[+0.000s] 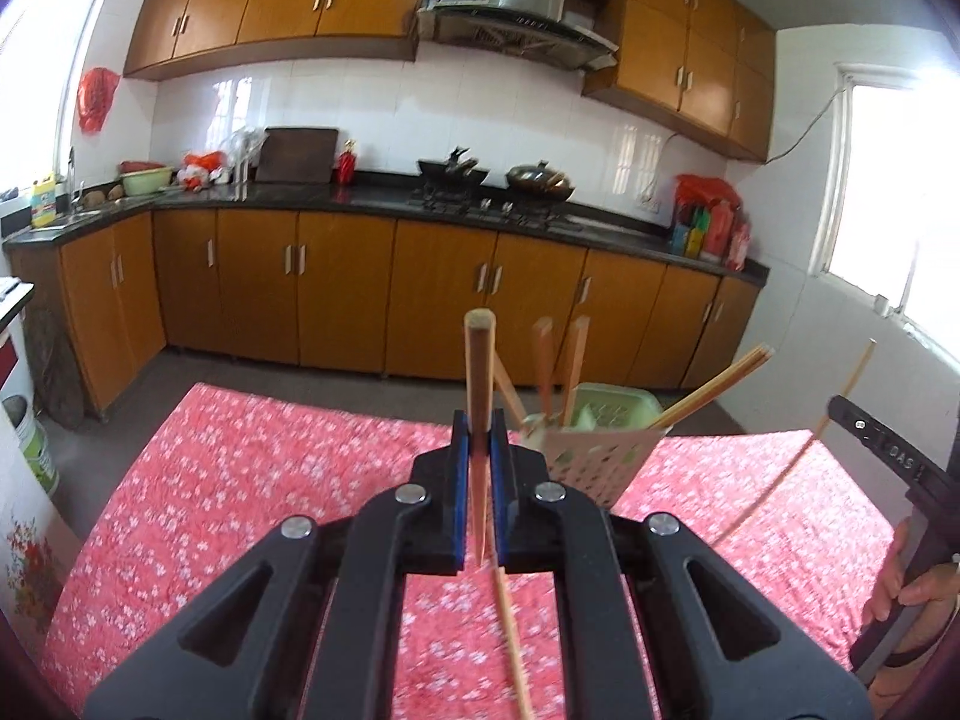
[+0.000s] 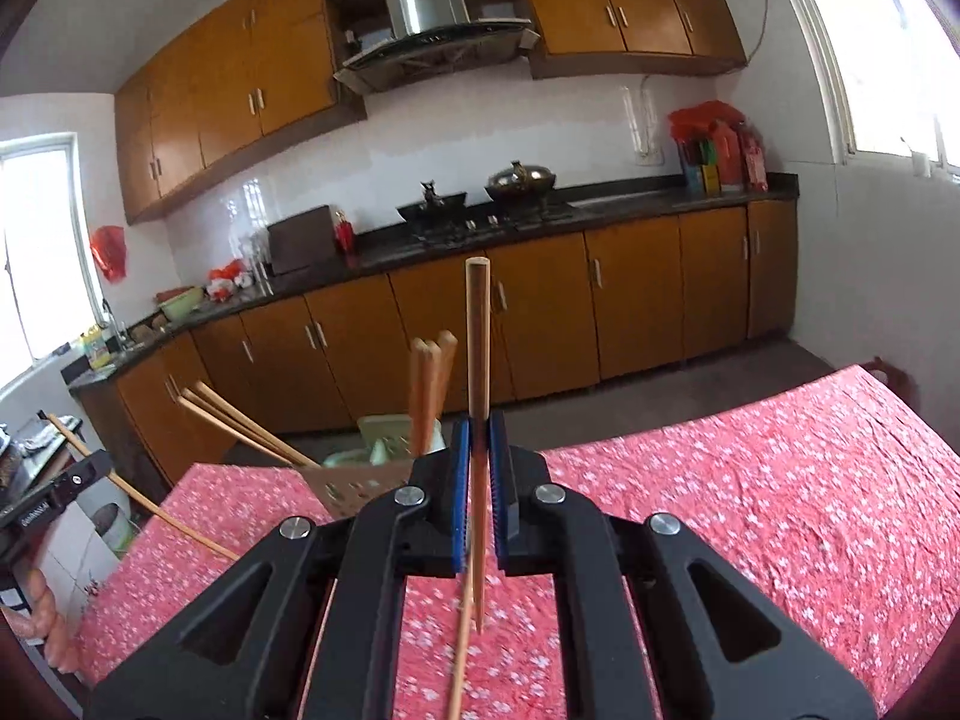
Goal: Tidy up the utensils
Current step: 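Lift both chopsticks and carry them above the utensil holder, then open the right tool into the holder while the left tool releases its chopstick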
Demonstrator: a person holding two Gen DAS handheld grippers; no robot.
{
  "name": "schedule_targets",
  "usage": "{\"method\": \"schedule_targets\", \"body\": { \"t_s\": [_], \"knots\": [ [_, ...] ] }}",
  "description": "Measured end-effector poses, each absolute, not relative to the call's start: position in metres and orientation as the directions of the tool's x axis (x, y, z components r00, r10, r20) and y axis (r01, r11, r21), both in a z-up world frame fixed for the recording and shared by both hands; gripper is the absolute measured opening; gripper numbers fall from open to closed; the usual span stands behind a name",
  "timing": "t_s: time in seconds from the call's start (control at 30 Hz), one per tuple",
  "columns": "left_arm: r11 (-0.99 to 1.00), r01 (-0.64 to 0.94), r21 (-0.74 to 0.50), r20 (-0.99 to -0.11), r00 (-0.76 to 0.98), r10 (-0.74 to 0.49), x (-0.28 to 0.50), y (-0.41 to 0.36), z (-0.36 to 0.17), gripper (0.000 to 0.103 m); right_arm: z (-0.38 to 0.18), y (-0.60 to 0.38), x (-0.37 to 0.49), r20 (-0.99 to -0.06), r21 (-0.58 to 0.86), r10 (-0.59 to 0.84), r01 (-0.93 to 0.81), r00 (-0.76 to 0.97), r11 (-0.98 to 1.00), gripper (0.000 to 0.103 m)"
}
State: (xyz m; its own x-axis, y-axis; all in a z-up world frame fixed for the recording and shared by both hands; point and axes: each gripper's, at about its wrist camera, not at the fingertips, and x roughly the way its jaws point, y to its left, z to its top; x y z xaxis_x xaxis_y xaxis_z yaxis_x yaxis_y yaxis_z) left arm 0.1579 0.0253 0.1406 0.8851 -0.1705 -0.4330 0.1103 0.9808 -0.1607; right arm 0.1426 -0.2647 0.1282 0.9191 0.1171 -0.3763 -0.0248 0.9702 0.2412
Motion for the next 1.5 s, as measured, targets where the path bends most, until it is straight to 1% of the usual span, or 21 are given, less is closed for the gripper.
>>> {"method": "schedule_targets", "body": {
  "t_s": [0.2, 0.3, 0.43, 0.5, 0.6, 0.7, 0.97, 1.0, 1.03, 1.07, 1.1, 1.23, 1.33, 1.4, 1.5],
  "knots": [
    [0.965, 0.173, -0.199, -0.366, 0.900, -0.237, 0.163, 0.009, 0.172, 0.008, 0.162, -0.252, 0.147, -0.274, 0.275, 0.164, -0.086, 0.948, 0.958, 0.007],
    [0.956, 0.196, -0.218, -0.311, 0.915, -0.258, 0.169, -0.001, 0.192, 0.008, 0.175, -0.247, 0.152, -0.230, 0.278, 0.163, -0.096, 0.959, 0.956, 0.007],
    [0.954, 0.201, -0.221, -0.250, 0.934, -0.255, 0.179, -0.011, 0.211, 0.008, 0.189, -0.243, 0.164, -0.174, 0.280, 0.146, -0.093, 0.974, 0.955, 0.007],
    [0.956, 0.197, -0.216, -0.235, 0.940, -0.247, 0.187, -0.017, 0.216, 0.008, 0.192, -0.241, 0.170, -0.153, 0.279, 0.136, -0.089, 0.979, 0.956, 0.007],
    [0.963, 0.181, -0.199, -0.242, 0.943, -0.227, 0.205, -0.025, 0.214, 0.008, 0.192, -0.237, 0.180, -0.130, 0.267, 0.111, -0.073, 0.985, 0.961, 0.007],
    [0.963, 0.180, -0.199, -0.266, 0.936, -0.230, 0.220, -0.030, 0.203, 0.008, 0.183, -0.234, 0.192, -0.135, 0.258, 0.102, -0.064, 0.986, 0.964, 0.007],
    [0.966, 0.163, -0.201, -0.367, 0.902, -0.228, 0.255, -0.033, 0.166, 0.008, 0.155, -0.226, 0.216, -0.235, 0.251, 0.127, -0.067, 0.964, 0.966, 0.008],
    [0.967, 0.156, -0.201, -0.374, 0.900, -0.223, 0.256, -0.032, 0.164, 0.008, 0.154, -0.227, 0.217, -0.245, 0.256, 0.135, -0.070, 0.960, 0.964, 0.011],
    [0.968, 0.148, -0.203, -0.375, 0.901, -0.217, 0.257, -0.031, 0.163, 0.012, 0.155, -0.228, 0.216, -0.253, 0.258, 0.139, -0.072, 0.957, 0.963, 0.015],
    [0.968, 0.147, -0.205, -0.375, 0.902, -0.216, 0.256, -0.030, 0.163, 0.016, 0.155, -0.229, 0.214, -0.255, 0.257, 0.137, -0.070, 0.957, 0.964, 0.030],
    [0.968, 0.143, -0.206, -0.373, 0.903, -0.213, 0.255, -0.029, 0.164, 0.017, 0.156, -0.231, 0.212, -0.251, 0.254, 0.130, -0.064, 0.959, 0.965, 0.042],
    [0.971, 0.133, -0.198, -0.356, 0.913, -0.197, 0.247, -0.024, 0.170, 0.018, 0.163, -0.238, 0.198, -0.233, 0.240, 0.111, -0.053, 0.966, 0.969, 0.043],
    [0.974, 0.118, -0.196, -0.349, 0.920, -0.181, 0.234, -0.016, 0.173, 0.023, 0.166, -0.247, 0.188, -0.235, 0.245, 0.093, -0.034, 0.967, 0.969, 0.044],
    [0.977, 0.105, -0.186, -0.348, 0.923, -0.165, 0.224, -0.012, 0.173, 0.026, 0.163, -0.253, 0.181, -0.247, 0.249, 0.079, -0.016, 0.966, 0.968, 0.045],
    [0.985, 0.077, -0.154, -0.363, 0.923, -0.129, 0.203, -0.002, 0.162, 0.027, 0.148, -0.267, 0.170, -0.294, 0.265, 0.061, 0.020, 0.954, 0.964, 0.046]
  ]
}}
